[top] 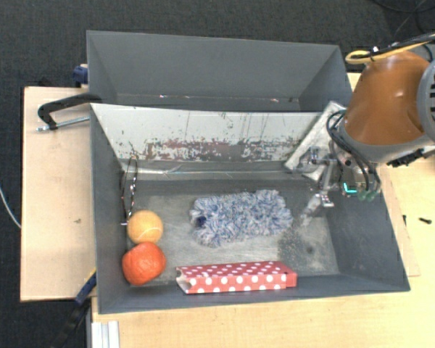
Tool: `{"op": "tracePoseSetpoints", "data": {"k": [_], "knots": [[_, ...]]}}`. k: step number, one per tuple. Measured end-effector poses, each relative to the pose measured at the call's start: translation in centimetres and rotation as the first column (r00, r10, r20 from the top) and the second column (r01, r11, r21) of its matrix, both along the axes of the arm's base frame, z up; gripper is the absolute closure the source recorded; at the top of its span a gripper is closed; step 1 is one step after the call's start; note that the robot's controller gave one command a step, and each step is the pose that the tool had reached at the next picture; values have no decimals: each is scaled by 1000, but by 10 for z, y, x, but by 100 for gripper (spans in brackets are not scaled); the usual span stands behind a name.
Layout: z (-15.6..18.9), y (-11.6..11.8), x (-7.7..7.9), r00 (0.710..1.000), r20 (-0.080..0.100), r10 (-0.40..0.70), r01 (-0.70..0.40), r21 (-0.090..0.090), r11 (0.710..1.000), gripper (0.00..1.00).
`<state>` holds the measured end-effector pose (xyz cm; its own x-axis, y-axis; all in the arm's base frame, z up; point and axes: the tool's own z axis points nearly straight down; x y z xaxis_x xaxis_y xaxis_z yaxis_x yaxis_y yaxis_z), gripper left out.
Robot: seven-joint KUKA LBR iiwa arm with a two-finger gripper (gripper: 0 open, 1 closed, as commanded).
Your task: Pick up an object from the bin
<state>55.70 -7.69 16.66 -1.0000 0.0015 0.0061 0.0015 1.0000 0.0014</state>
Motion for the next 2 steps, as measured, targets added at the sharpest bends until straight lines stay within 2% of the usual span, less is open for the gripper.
{"op": "tracePoseSetpoints", "data": {"k": [1, 2], "knots": [[1, 2, 5, 1000, 11, 6, -6, -2, 1000, 0], [-89, 54, 49, 992, 14, 122, -122, -2, 993, 100]]}}
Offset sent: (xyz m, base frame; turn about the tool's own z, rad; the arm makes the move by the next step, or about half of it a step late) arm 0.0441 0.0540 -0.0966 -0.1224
